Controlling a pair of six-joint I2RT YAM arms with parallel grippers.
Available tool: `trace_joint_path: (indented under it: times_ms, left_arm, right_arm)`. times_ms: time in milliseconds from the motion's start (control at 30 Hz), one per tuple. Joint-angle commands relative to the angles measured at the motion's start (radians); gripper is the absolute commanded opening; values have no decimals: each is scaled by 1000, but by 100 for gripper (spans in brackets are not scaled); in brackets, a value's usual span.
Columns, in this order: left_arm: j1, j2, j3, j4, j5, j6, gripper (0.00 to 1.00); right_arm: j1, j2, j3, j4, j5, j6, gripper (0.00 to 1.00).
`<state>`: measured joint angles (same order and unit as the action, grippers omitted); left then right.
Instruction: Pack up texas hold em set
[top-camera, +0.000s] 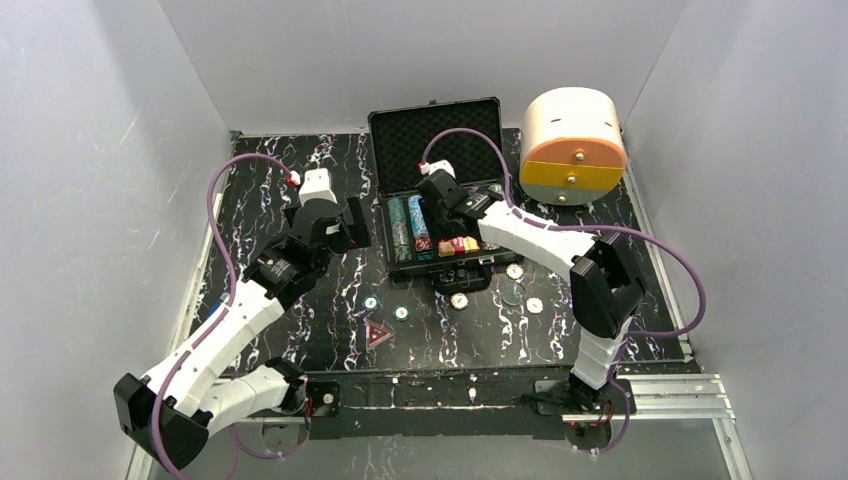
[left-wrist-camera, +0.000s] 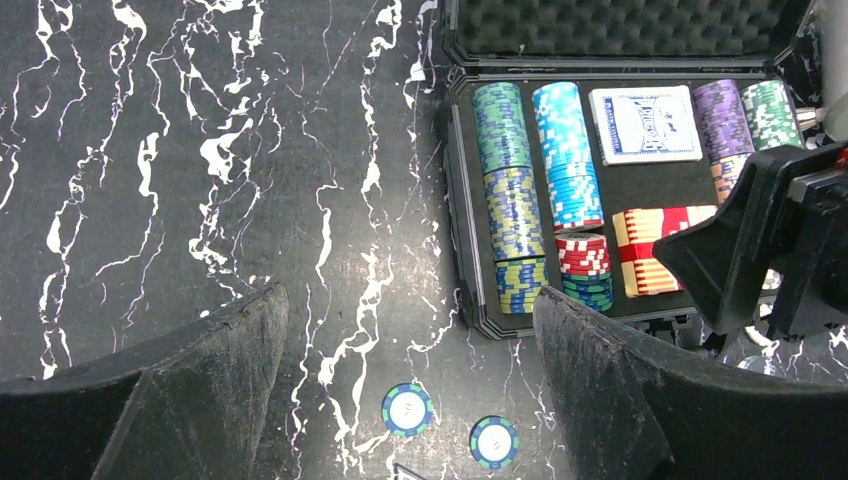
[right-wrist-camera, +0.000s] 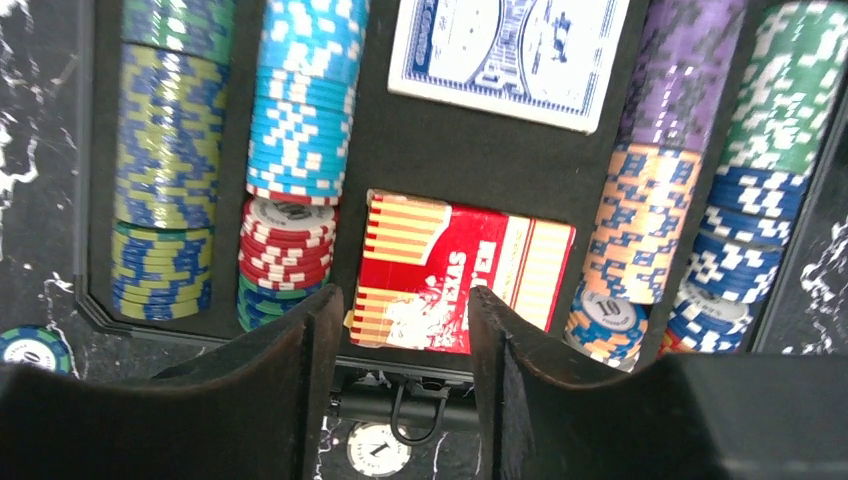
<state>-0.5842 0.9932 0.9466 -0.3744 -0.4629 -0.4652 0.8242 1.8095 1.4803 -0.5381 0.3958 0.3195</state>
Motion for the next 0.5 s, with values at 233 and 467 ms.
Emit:
trace_joint_path:
  times_ms: [233, 467]
  left_arm:
    - [4, -22, -14, -10, -10, -10, 90]
    - [5, -19, -11, -13, -11, -10, 90]
  right_arm:
    - [-33, 85, -83, -51, -49, 55, 36]
    - [-61, 112, -114, -45, -108, 81, 37]
